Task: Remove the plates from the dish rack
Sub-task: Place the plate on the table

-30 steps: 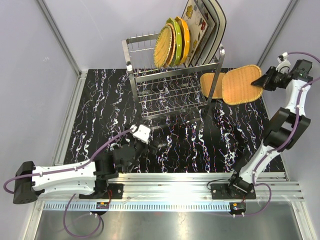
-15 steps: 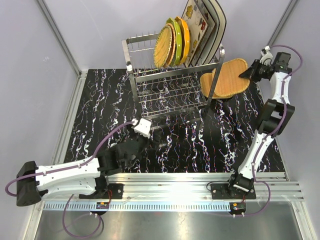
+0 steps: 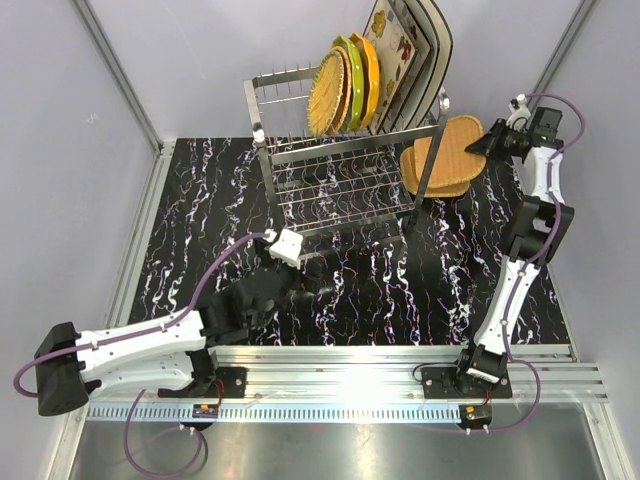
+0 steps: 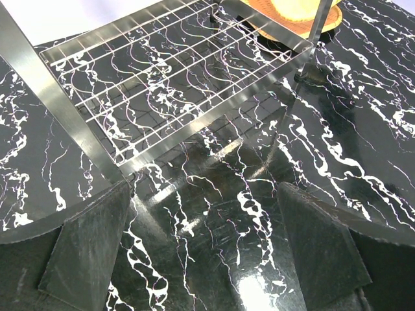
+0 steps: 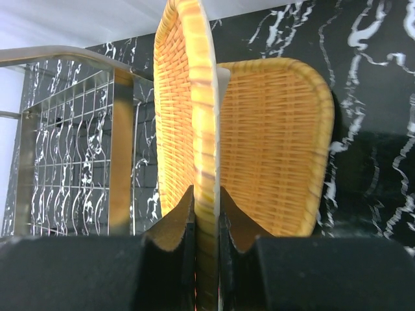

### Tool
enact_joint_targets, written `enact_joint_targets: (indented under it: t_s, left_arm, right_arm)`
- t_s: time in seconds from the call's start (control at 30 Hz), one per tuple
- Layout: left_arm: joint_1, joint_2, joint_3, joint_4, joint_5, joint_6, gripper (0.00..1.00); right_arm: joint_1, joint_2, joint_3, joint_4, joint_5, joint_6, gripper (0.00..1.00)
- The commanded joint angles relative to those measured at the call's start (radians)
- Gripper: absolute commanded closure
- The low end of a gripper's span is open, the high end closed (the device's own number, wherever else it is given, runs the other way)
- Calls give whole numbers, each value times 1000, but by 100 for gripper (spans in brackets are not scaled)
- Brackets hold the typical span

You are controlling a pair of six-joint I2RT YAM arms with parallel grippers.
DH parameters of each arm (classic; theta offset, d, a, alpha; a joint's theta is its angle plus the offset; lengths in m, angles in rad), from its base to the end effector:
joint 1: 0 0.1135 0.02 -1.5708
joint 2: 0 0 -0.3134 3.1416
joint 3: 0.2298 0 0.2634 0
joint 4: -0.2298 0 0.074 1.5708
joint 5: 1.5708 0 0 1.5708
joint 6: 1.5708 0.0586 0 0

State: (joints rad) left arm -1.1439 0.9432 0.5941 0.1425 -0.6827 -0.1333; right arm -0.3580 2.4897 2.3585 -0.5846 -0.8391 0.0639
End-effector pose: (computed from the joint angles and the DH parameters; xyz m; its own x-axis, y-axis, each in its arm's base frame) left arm 0.1224 -0.1799 0.3113 -0.1441 0.0677 -0.9873 0.4353 0.9003 -0.0018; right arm 0.5928 -0.1752 0.2553 -0.6320 0.2820 -0.7219 -0.2519 0.8061 0.5354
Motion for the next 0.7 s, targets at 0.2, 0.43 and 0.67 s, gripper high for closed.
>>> enact_joint_targets:
  t_s: [0.2, 0.43, 0.67]
  left_arm:
    - [30, 19, 65, 42, 38, -40, 1]
    - [49, 37, 76, 45, 64, -43, 1]
    - [56, 49, 84, 45, 81, -45, 1]
  right_arm:
    - [39, 34, 85, 134, -72, 74, 98]
    - [47, 57, 88, 126, -71, 67, 96]
    - [51, 74, 97, 114, -40, 42, 90]
